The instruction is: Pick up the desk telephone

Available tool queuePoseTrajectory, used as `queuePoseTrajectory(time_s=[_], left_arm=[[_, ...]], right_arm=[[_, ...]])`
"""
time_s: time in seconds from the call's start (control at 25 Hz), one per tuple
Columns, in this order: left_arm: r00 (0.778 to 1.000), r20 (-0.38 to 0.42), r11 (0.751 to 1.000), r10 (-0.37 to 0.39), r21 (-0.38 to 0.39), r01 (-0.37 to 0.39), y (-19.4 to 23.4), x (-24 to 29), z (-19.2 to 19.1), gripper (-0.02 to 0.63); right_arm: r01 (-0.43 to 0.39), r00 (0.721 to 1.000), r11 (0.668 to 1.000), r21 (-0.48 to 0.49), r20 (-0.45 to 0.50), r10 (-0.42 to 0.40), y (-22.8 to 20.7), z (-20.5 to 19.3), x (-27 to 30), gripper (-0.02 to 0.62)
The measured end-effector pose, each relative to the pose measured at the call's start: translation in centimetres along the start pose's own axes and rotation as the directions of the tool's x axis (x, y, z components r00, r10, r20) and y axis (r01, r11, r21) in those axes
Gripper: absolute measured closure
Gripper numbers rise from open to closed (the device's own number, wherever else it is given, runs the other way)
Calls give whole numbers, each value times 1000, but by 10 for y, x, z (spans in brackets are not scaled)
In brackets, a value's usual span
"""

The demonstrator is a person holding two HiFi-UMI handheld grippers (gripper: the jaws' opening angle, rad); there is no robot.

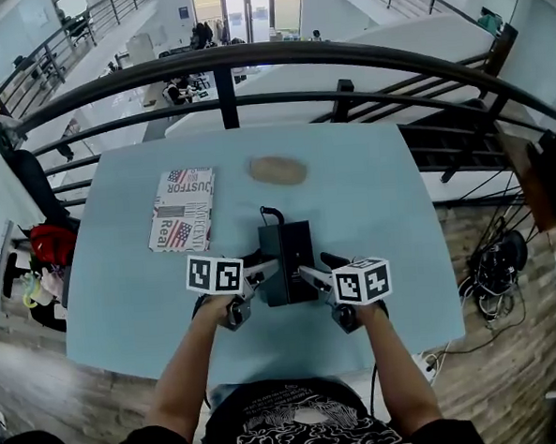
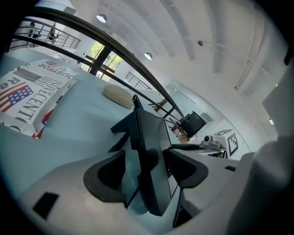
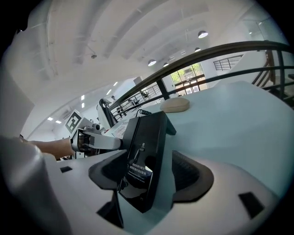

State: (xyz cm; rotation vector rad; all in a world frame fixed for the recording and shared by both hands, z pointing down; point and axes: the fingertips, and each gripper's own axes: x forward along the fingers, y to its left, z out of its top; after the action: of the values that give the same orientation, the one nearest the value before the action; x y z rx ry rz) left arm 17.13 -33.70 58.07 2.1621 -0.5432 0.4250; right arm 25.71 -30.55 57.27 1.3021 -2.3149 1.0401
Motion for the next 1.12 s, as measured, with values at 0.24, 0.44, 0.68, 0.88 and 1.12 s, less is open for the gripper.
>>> queuePoseTrajectory(time_s=[0.24,0.44,0.68,0.88,1.12], left_arm=[[1000,-22,1000,-11,-22,11,2,15,-6,328],[999,-18,997,-35,-67,34,1,22,-7,328],[999,20,995,-38,-94,40,-1,24,-2,342],[999,26,995,-26,-91,28,-3,26,-3,390],[997,72,993,7,-121,2,-3,25,-2,402]], right_arm=[[-92,994,994,59,-46,95,-4,-8,20,310],[-157,983,984,86,-85,165,-5,-14,32,310],[-214,968,970,115,-110,226,-1,-16,38,310],[-233,962,965,123,-114,247,2,-16,40,321],[-228,964,963,143,-103,244,2,-15,41,330]])
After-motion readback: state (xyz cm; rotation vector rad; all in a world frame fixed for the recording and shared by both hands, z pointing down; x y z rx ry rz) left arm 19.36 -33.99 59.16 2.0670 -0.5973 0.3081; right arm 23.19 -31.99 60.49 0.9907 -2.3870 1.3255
